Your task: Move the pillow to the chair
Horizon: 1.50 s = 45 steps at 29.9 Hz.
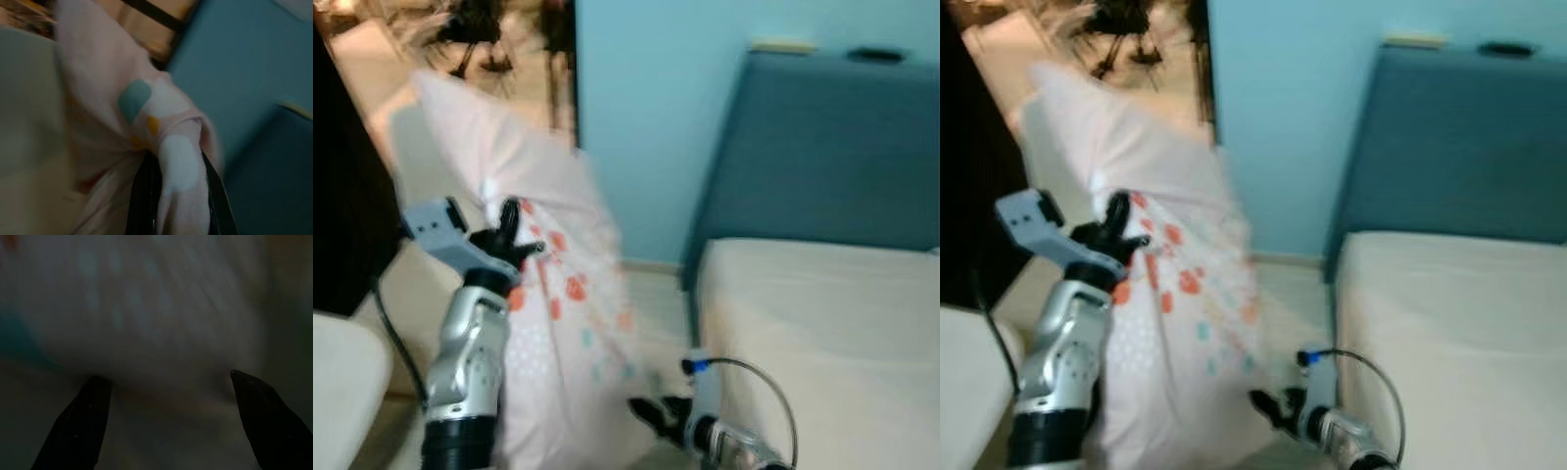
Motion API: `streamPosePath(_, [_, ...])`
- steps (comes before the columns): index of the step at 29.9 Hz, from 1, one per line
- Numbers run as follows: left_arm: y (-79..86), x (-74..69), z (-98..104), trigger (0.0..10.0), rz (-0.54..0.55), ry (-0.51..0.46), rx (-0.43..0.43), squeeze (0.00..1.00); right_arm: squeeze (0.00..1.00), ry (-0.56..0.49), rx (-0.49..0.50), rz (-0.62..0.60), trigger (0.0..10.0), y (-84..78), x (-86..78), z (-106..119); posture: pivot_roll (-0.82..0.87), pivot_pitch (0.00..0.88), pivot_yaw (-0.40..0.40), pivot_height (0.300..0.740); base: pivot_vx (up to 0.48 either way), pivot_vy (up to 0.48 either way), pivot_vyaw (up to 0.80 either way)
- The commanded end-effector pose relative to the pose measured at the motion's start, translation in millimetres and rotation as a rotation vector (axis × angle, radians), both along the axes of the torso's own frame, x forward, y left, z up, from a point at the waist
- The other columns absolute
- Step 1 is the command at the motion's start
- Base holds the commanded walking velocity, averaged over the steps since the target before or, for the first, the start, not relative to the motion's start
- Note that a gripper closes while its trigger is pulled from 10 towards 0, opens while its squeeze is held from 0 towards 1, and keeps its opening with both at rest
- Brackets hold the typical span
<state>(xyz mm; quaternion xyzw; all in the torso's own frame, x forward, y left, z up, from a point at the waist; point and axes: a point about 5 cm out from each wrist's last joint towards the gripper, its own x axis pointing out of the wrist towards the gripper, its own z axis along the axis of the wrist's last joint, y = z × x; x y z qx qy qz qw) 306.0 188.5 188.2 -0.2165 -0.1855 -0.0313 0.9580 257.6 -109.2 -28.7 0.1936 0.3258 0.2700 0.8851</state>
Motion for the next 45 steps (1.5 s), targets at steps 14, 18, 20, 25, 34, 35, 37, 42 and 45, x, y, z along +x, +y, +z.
streamPosePath(14, [-13.5,-0.1,27.6,10.0,-0.055,-0.125,0.004,0.00,0.00,0.035,0.008,-0.086,10.0,-7.0,-6.2,-6.6,-0.04,0.072,-0.023,0.740,0.480,0.000,0.22])
streamPosePath(18, [-14.1,0.1,27.0,10.0,-0.057,-0.124,0.002,0.00,0.00,0.034,0.010,-0.083,10.0,-6.8,-6.4,-6.7,-0.04,0.073,-0.024,0.740,0.480,0.000,0.00])
streamPosePath(20, [-16.1,0.6,24.2,10.0,-0.081,-0.116,-0.012,0.00,0.00,0.036,0.008,-0.081,10.0,-6.2,-6.6,-6.8,-0.04,0.073,-0.024,0.740,0.480,0.000,0.00])
streamPosePath(25, [-40.6,-3.2,23.3,10.0,-0.294,-0.131,-0.029,0.00,0.00,0.037,0.007,-0.083,10.0,-6.6,-6.3,-6.8,-0.04,0.069,-0.025,0.740,0.427,0.000,0.00])
streamPosePath(34, [-68.4,-17.0,27.7,10.0,-0.559,-0.189,-0.058,0.00,0.00,0.033,0.007,-0.086,10.0,-7.2,-5.2,-6.0,-0.04,0.069,-0.023,0.740,0.153,0.000,0.00])
streamPosePath(35, [-68.1,-17.9,28.2,10.0,-0.567,-0.197,-0.065,0.00,0.00,0.033,0.008,-0.086,10.0,-7.2,-5.5,-6.2,-0.04,0.070,-0.024,0.740,0.000,0.000,0.00])
streamPosePath(37, [-63.2,-19.3,28.3,10.0,-0.577,-0.202,-0.082,0.00,0.00,0.036,0.009,-0.083,10.0,-7.5,-6.6,-6.8,-0.04,0.070,-0.026,0.740,0.000,0.000,0.00])
streamPosePath(42, [-61.7,-24.1,17.9,10.0,-0.669,-0.145,-0.038,0.00,0.00,0.044,-0.003,-0.075,10.0,-7.2,-7.9,-8.1,-0.03,0.077,-0.027,0.740,0.000,0.000,0.00])
streamPosePath(45, [-67.4,-32.2,2.7,10.0,-0.768,-0.078,0.086,0.00,0.00,0.057,-0.030,-0.067,10.0,-6.0,-8.9,-9.7,-0.03,0.079,-0.026,0.740,0.000,0.000,0.00])
